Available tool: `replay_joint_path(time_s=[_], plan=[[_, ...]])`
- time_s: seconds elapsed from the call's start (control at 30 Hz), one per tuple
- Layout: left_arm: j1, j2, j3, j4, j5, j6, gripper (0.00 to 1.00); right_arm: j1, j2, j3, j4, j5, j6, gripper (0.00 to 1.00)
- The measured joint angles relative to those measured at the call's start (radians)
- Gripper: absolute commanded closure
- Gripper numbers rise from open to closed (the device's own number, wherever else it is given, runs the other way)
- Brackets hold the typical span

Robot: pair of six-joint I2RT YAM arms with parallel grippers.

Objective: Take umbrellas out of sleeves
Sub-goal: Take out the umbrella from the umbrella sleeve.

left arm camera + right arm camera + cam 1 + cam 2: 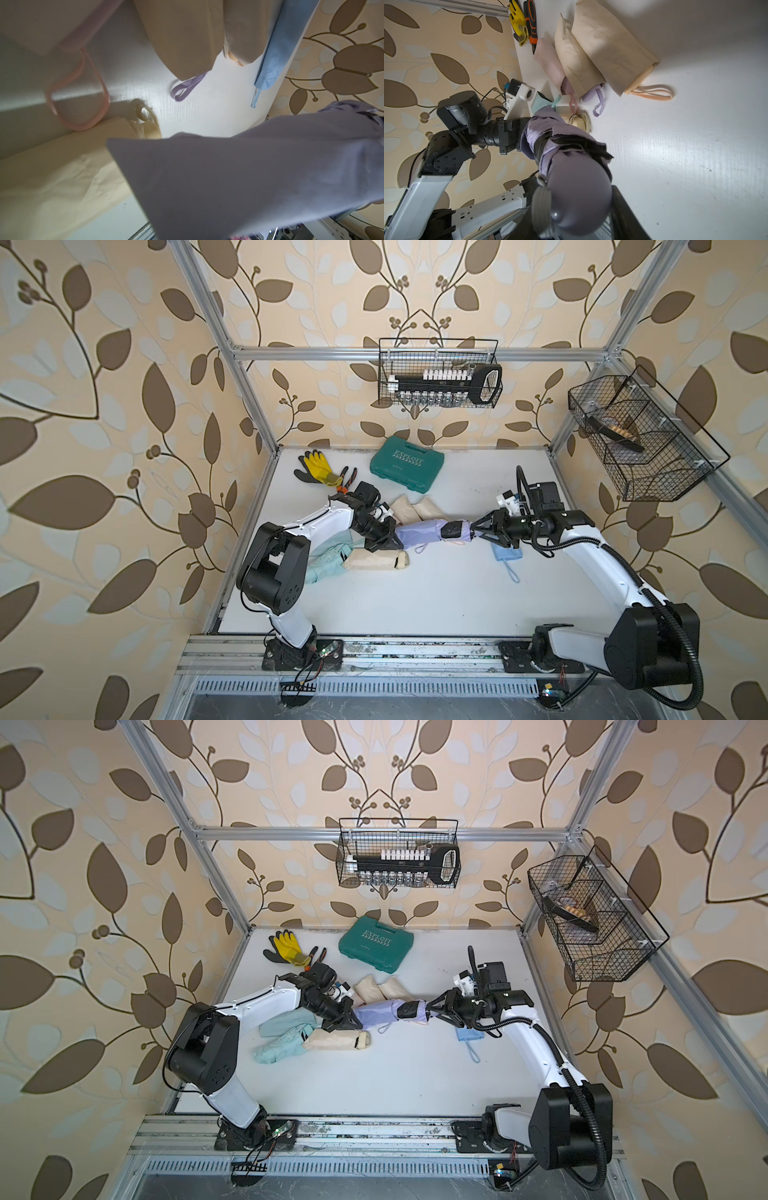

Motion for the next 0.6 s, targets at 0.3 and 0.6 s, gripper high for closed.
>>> replay_joint_path(time_s=[0.3, 0.6], plan=[[0.026, -0.021, -0.001, -0.01, 0.0, 0.007, 1.0, 0.0, -0.007, 0.0, -0.01, 0.0, 0.0, 0.82], [0.064, -0.059, -0.022, -0.035, -0.002, 0.032, 1.0, 0.0, -0.008, 0.001, -0.017, 0.003, 0.0, 0.82]])
